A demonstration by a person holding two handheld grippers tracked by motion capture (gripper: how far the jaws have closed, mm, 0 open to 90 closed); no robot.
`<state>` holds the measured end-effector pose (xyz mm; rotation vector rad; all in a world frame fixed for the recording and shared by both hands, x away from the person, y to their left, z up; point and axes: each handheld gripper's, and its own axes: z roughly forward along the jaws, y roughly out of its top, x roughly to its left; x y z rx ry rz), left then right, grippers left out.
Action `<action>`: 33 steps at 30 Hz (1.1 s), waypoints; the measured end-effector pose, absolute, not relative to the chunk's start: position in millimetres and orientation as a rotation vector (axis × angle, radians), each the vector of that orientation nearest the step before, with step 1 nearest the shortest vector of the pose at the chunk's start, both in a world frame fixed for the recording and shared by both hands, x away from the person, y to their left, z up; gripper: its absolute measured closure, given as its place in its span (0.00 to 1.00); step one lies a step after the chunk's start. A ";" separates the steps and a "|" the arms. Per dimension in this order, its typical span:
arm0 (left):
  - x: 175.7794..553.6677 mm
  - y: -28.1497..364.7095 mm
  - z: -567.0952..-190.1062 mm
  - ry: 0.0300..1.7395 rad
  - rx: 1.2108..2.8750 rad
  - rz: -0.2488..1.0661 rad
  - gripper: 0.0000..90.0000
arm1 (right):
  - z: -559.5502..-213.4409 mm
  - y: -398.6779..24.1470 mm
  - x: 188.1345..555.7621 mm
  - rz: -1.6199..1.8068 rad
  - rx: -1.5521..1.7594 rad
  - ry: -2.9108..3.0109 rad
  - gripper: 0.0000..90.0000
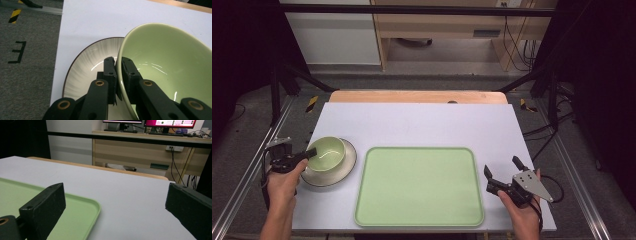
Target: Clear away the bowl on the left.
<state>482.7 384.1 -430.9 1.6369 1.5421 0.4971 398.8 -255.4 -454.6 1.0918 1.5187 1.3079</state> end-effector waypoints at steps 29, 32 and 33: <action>480.0 321.9 -409.4 1.358 1.735 0.467 0.92 | -454.2 -257.2 398.5 1.317 1.096 1.512 0.03; 479.7 313.4 -409.1 1.338 1.747 0.449 0.92 | -453.8 -257.1 398.3 1.327 1.086 1.507 0.02; 479.5 311.5 -408.7 1.331 1.758 0.446 0.92 | -453.6 -257.0 398.1 1.327 1.083 1.509 0.02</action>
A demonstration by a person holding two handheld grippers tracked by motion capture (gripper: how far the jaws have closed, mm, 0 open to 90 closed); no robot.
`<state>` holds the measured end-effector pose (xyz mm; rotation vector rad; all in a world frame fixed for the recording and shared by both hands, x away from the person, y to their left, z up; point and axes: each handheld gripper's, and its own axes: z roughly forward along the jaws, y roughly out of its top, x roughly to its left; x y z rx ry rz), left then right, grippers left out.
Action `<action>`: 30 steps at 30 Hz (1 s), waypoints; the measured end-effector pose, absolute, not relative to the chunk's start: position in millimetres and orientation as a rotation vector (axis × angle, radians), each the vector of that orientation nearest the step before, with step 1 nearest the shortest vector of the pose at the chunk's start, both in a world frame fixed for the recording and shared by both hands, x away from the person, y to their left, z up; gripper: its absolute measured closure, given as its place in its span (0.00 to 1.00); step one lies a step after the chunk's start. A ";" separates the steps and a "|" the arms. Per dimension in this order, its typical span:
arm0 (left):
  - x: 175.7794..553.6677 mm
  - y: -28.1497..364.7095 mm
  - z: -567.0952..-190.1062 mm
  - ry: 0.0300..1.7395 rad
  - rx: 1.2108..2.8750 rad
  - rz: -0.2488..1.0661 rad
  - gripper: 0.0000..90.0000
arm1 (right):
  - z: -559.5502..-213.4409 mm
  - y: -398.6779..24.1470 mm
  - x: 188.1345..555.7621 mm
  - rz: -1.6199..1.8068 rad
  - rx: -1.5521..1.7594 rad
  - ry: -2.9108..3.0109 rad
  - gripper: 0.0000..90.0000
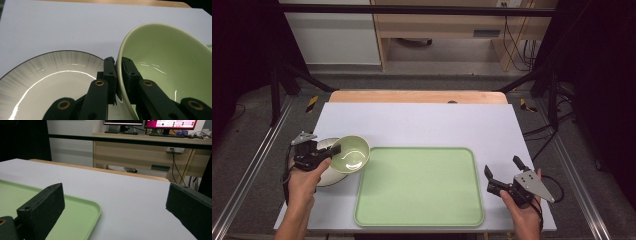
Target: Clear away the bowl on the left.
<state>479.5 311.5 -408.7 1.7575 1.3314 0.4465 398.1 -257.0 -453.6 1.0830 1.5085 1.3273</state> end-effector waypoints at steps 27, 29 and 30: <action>477.5 260.2 -413.8 1.213 1.802 0.297 0.92 | -452.9 -259.3 397.9 1.327 1.045 1.467 0.03; 477.7 252.6 -414.8 1.200 1.811 0.280 0.92 | -453.0 -258.5 399.2 1.329 1.044 1.466 0.04; 477.7 252.6 -414.8 1.200 1.811 0.280 0.92 | -453.0 -258.5 399.2 1.329 1.044 1.466 0.04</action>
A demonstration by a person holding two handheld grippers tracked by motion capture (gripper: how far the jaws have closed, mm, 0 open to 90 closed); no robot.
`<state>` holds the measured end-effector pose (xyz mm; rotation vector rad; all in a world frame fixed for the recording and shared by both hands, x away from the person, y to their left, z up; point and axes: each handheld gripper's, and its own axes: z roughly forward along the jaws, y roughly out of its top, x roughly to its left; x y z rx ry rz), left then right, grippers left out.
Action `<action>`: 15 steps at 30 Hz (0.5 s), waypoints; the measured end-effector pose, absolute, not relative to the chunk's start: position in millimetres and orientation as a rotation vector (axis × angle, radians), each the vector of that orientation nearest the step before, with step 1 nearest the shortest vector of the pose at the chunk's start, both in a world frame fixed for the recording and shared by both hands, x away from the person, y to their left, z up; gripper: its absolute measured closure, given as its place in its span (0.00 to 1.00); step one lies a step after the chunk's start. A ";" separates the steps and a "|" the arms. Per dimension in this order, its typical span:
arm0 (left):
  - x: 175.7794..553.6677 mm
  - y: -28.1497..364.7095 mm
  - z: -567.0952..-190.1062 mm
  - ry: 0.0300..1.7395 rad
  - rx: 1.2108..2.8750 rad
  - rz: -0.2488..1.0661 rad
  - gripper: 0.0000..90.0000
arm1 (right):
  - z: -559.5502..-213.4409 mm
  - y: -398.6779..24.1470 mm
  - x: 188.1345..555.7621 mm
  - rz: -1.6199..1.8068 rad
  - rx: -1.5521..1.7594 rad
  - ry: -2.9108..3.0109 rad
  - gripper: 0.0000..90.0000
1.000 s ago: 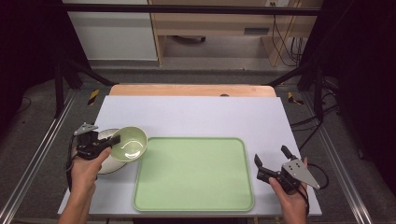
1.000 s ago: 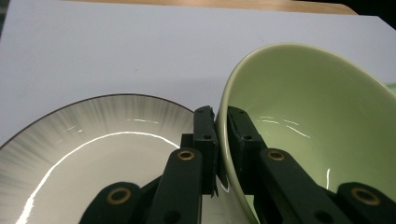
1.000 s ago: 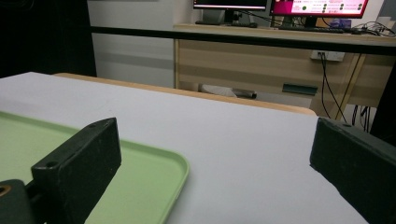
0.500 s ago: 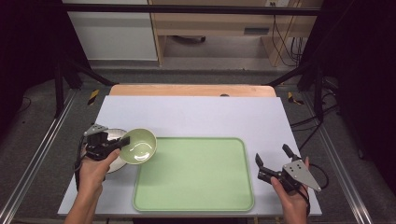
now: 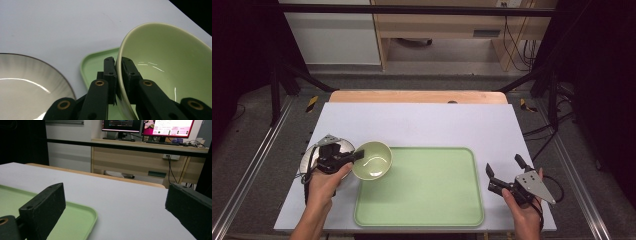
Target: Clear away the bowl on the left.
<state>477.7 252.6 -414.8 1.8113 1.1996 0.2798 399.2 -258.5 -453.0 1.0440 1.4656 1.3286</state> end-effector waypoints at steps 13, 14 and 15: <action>474.5 221.2 -401.5 1.111 1.857 0.262 0.92 | -451.6 -259.9 396.1 1.321 1.039 1.461 0.04; 475.2 219.1 -401.7 1.108 1.860 0.258 0.92 | -451.7 -260.1 396.0 1.318 1.042 1.464 0.04; 475.8 217.5 -402.0 1.103 1.863 0.255 0.92 | -451.8 -260.2 396.0 1.316 1.041 1.466 0.04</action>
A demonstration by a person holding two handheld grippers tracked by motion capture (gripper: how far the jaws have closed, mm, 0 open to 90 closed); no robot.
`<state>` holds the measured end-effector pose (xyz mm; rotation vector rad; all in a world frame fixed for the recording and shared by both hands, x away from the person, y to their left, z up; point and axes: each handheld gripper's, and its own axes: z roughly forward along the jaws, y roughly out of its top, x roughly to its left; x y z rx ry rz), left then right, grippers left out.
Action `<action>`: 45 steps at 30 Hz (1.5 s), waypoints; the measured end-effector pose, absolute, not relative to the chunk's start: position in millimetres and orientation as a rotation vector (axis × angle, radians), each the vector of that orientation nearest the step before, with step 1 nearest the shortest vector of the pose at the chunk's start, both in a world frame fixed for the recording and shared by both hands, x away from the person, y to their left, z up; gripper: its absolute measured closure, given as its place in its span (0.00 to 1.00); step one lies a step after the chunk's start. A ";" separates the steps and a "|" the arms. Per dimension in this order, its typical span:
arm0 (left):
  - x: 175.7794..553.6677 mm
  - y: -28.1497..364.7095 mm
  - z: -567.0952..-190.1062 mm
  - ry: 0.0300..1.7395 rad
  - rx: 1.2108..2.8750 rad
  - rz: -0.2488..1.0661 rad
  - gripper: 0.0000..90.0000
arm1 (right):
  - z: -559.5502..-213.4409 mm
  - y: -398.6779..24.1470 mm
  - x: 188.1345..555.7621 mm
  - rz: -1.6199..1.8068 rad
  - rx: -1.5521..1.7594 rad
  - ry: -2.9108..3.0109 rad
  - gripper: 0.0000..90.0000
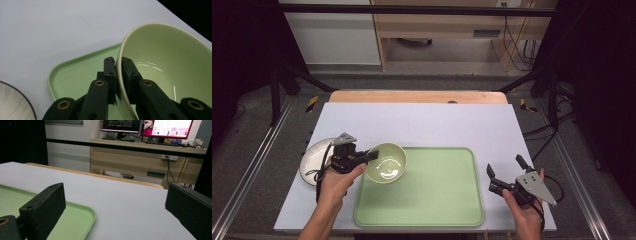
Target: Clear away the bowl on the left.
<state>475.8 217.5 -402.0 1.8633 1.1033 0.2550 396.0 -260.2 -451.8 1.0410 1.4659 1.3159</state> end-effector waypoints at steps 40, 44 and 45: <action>482.9 147.0 -433.9 1.000 2.011 0.152 0.92 | -452.3 -260.2 397.2 1.321 1.048 1.476 0.04; 482.6 144.4 -437.7 1.001 2.026 0.147 0.92 | -451.9 -260.5 396.7 1.320 1.051 1.477 0.04; 482.6 144.4 -437.7 1.001 2.026 0.147 0.92 | -451.9 -260.5 396.7 1.320 1.051 1.477 0.04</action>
